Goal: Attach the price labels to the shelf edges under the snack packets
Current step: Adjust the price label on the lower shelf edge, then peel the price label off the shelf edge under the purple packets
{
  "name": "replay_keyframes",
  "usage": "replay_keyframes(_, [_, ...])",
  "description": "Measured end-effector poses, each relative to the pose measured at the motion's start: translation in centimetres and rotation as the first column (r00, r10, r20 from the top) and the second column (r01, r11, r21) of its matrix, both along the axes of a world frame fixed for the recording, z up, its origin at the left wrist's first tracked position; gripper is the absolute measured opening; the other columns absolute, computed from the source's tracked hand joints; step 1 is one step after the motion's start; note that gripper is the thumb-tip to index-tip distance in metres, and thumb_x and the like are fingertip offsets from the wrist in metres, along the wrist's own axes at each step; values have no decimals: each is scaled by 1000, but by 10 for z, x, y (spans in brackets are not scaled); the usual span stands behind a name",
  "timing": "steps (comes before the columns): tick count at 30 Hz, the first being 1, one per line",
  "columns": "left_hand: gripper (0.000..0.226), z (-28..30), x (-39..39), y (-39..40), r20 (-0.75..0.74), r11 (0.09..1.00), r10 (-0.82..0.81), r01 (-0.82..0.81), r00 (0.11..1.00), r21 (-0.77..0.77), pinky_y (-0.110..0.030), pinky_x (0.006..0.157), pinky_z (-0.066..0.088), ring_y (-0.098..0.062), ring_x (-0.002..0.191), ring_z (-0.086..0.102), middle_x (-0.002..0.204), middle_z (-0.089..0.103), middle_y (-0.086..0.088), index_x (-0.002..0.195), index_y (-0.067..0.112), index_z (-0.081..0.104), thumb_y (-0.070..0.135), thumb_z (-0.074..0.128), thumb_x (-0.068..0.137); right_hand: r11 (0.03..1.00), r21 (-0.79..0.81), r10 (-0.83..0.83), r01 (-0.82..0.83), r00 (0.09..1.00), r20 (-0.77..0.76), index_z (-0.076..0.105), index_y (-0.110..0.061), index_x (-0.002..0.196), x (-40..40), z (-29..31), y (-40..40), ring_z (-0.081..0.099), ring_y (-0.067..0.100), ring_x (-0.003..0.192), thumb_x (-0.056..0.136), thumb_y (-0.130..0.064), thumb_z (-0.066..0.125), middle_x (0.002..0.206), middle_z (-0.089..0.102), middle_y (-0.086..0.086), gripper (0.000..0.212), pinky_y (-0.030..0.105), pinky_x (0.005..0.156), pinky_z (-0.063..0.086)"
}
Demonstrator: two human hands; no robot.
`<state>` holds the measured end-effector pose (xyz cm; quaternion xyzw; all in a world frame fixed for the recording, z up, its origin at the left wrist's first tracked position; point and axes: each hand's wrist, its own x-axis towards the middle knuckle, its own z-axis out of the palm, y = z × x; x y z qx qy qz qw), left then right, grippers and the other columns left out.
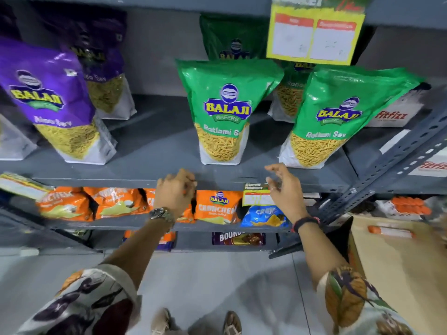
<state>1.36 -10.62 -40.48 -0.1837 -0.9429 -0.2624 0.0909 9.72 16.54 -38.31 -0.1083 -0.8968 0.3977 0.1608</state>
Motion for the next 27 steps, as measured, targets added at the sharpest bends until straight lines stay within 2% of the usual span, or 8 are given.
replay_keyframes(3, [7,3,-13,-76,-62,994,106,-105,992,16,-43,71,45,-35,74,64,80,73,1,86,15,60,21,58,82,999,-18,39,-40,999,-12,57,-16,111,-19,9,-54,63,36,92,91,-7,56,106,64,5,23,41,78,54])
replay_keyframes(5, [19,3,-28,-129,-69,987,160,-161,985,-10,-41,68,45,-36,73,65,84,73,-2,83,15,63,29,51,81,996,-5,94,-94,996,-7,59,-16,109,-36,14,-94,63,35,87,90,-9,58,110,65,5,21,35,74,49])
replay_keyframes(9, [24,2,-64,-242,-94,951,290,-298,952,-86,-42,60,45,-43,67,62,72,68,-20,87,13,62,30,49,78,981,26,193,-192,980,-53,61,-16,105,-79,10,-186,61,26,103,87,-8,60,112,67,4,20,36,91,46])
replay_keyframes(11, [27,1,-79,-290,-79,944,312,-318,947,-83,-43,61,45,-43,71,62,76,67,-20,89,12,62,34,47,81,981,40,193,-191,980,-55,61,-17,104,-97,6,-232,60,22,102,87,-8,60,110,68,3,20,36,91,46])
replay_keyframes(14, [31,-2,-99,-352,-89,963,260,-265,962,-56,-45,68,47,-40,80,60,88,66,-14,91,16,62,38,43,81,979,19,206,-205,978,-42,62,-17,101,-115,-6,-307,61,18,89,86,-9,62,105,69,3,17,35,80,49])
replay_keyframes(19, [26,4,-122,-399,-72,983,156,-162,985,-82,-41,67,43,-36,82,59,94,65,-8,97,22,62,41,51,84,961,-10,276,-277,960,-35,63,-18,96,-134,-26,-409,62,17,100,81,-8,64,103,68,2,18,39,86,52])
replay_keyframes(22, [25,-3,-133,-420,-88,989,92,-101,992,-108,-39,63,41,-35,75,57,87,65,-6,92,22,65,44,58,83,955,12,298,-298,954,-18,64,-18,97,-143,-26,-454,60,20,104,80,-9,64,109,67,4,19,40,88,51])
replay_keyframes(27, [32,-12,-139,-439,-83,1000,29,-29,996,-8,-36,64,38,-30,72,55,79,63,-1,84,23,66,52,52,82,931,223,276,-288,957,86,68,-13,89,-157,-24,-496,56,24,113,78,-7,67,122,63,6,13,36,88,49])
